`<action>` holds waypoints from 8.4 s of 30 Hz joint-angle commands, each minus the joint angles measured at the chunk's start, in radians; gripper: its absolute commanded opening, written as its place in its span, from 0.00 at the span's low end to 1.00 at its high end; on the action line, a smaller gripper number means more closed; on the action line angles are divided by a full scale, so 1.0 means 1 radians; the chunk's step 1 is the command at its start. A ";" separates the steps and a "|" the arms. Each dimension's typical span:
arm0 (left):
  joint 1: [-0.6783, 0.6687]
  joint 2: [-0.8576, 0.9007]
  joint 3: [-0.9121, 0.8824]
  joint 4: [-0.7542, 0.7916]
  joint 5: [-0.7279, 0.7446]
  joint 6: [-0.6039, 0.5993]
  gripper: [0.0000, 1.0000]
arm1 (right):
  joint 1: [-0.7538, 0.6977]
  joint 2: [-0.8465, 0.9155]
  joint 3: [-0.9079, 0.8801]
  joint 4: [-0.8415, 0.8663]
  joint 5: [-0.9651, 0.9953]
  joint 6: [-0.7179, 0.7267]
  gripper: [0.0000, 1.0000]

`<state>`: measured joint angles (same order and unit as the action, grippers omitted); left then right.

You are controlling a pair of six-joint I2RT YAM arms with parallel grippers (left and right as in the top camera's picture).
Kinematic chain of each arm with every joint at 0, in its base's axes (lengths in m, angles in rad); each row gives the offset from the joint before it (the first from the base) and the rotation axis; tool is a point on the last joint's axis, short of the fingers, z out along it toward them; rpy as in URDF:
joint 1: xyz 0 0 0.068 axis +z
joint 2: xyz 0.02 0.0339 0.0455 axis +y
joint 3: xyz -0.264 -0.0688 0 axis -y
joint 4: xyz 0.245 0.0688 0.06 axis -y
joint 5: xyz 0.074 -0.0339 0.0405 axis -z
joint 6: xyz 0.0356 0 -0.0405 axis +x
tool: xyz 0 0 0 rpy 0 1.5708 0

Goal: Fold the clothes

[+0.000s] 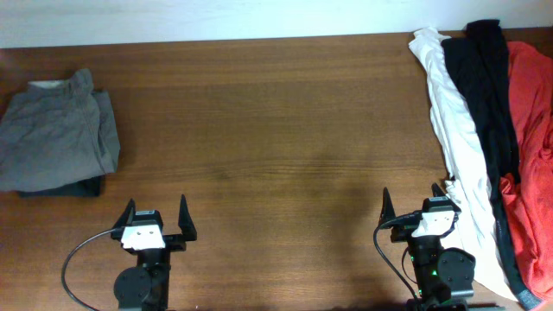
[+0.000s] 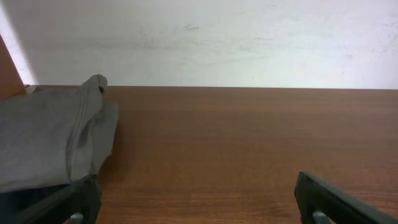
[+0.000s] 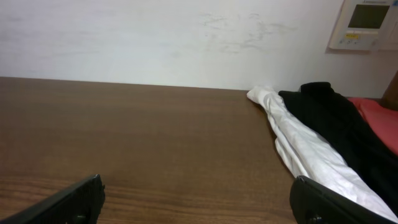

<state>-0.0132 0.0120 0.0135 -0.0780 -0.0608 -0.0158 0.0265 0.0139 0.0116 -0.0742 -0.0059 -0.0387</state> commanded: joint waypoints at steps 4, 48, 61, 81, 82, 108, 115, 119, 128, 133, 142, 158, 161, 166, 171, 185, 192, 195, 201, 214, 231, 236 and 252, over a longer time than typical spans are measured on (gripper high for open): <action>0.006 -0.006 -0.004 0.002 -0.011 0.016 0.99 | -0.007 -0.008 -0.006 -0.003 -0.009 -0.006 0.99; 0.006 0.135 0.288 -0.209 0.063 0.005 0.99 | -0.008 0.138 0.269 -0.280 0.022 0.055 0.99; 0.006 0.741 0.701 -0.432 0.066 0.008 0.99 | -0.019 0.821 0.769 -0.590 0.036 0.054 0.99; 0.006 0.866 0.771 -0.454 0.128 0.008 0.99 | -0.264 1.556 0.806 -0.753 0.319 0.441 0.99; 0.006 0.866 0.771 -0.454 0.128 0.008 0.99 | -0.264 1.577 0.806 -0.752 0.313 0.441 0.99; 0.006 0.866 0.771 -0.420 0.125 0.008 0.99 | -0.289 1.744 0.777 -0.685 0.315 0.467 0.44; 0.006 0.866 0.771 -0.417 0.125 0.008 0.99 | -0.410 1.744 0.756 -0.684 0.314 0.466 0.27; 0.006 0.866 0.771 -0.403 0.125 0.008 0.99 | -0.426 1.744 0.750 -0.685 0.305 0.466 0.04; 0.006 0.866 0.771 -0.385 0.124 0.008 0.99 | -0.419 1.726 0.760 -0.688 -0.052 0.190 0.04; 0.006 0.866 0.771 -0.375 0.124 0.008 0.99 | -0.343 1.644 0.768 -0.681 -0.299 0.113 0.04; 0.006 0.866 0.771 -0.352 0.124 0.009 0.99 | 0.070 1.477 0.885 -0.628 -0.447 0.160 0.04; 0.006 0.866 0.771 -0.315 0.124 0.008 0.99 | 0.562 1.496 1.035 -0.134 -0.327 0.238 0.04; 0.006 0.866 0.771 -0.299 0.125 0.008 0.99 | 0.560 1.495 1.036 -0.132 -0.235 0.238 0.50; 0.005 0.883 0.771 -0.298 0.145 0.008 0.99 | 0.457 1.423 1.067 -0.239 -0.135 0.238 0.99; 0.005 0.964 0.771 -0.294 0.331 0.007 0.99 | 0.293 1.292 1.074 -0.412 -0.135 0.238 0.99; -0.328 1.493 0.771 -0.153 0.459 -0.389 0.99 | -0.136 1.178 1.074 -0.825 -0.136 0.235 0.99; -0.454 1.640 0.771 -0.134 0.458 -0.565 0.98 | -0.152 1.178 1.074 -0.842 -0.135 0.234 0.99; -0.491 1.670 0.771 -0.100 0.457 -0.564 0.89 | -0.152 1.178 1.074 -0.842 -0.135 0.234 0.99; -0.523 1.695 0.771 0.023 0.367 -0.564 0.24 | -0.152 1.178 1.074 -0.858 -0.136 0.234 0.99; -0.497 1.566 0.809 -0.116 0.330 -0.523 0.53 | -0.152 1.178 1.074 -0.864 -0.135 0.234 0.99; -0.557 1.751 0.805 -0.001 0.315 -0.657 0.23 | -0.152 1.178 1.074 -0.873 -0.136 0.235 0.99; -0.546 1.743 0.808 0.083 0.315 -0.649 0.00 | -0.152 1.178 1.074 -0.874 -0.135 0.234 0.99; 0.011 1.427 0.900 0.014 0.062 -0.386 0.47 | -0.152 1.178 1.074 -0.882 -0.135 0.234 0.99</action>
<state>-0.0978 1.4288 0.9028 -0.0700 0.0433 -0.4492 -0.1184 1.1969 1.0737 -0.9512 -0.1467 0.2016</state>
